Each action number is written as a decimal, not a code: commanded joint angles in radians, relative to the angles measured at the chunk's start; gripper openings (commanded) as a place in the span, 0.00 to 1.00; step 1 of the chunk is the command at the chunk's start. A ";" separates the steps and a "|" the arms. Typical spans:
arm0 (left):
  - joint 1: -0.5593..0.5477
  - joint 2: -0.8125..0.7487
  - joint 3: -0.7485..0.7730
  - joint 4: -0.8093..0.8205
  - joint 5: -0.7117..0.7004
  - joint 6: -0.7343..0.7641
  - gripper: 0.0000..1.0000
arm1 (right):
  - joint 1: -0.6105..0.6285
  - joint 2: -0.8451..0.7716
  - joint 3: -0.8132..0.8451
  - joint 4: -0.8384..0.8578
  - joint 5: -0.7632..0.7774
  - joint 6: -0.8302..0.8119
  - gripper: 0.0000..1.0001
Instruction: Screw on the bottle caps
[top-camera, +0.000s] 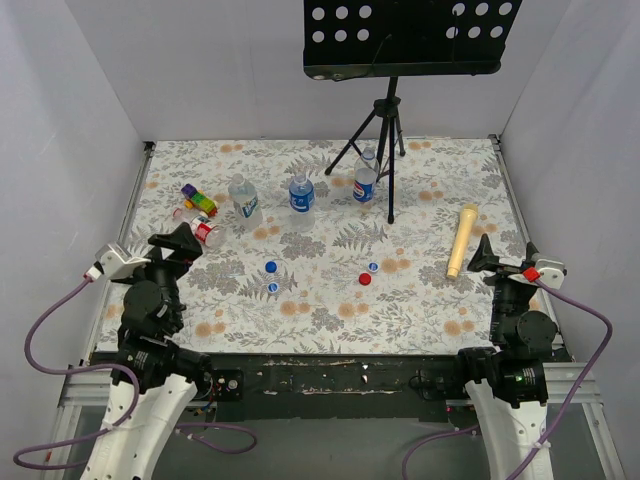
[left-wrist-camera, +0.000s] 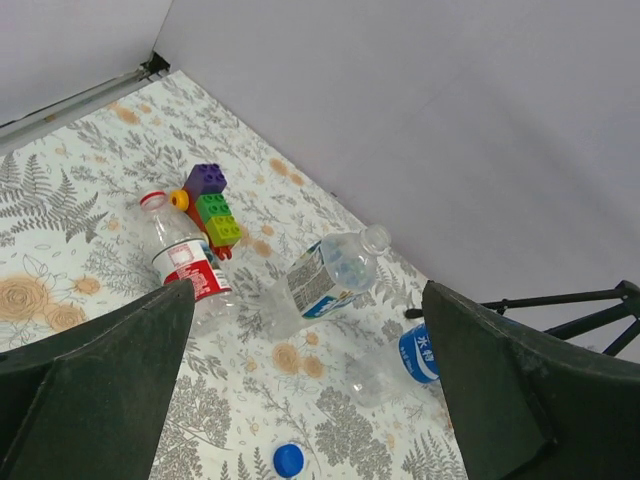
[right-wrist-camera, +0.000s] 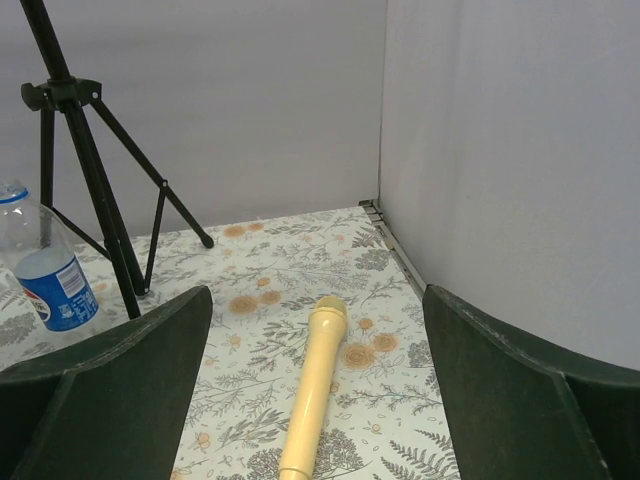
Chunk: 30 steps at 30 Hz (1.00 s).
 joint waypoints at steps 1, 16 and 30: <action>0.007 0.037 0.039 -0.055 -0.018 -0.049 0.98 | 0.019 -0.105 0.028 0.037 0.014 0.009 0.94; 0.007 0.371 0.166 -0.245 -0.067 -0.348 0.98 | 0.094 -0.169 -0.003 0.043 -0.069 -0.034 0.94; 0.282 1.018 0.425 -0.313 0.186 -0.336 0.98 | 0.145 -0.191 -0.005 0.031 -0.113 -0.052 0.95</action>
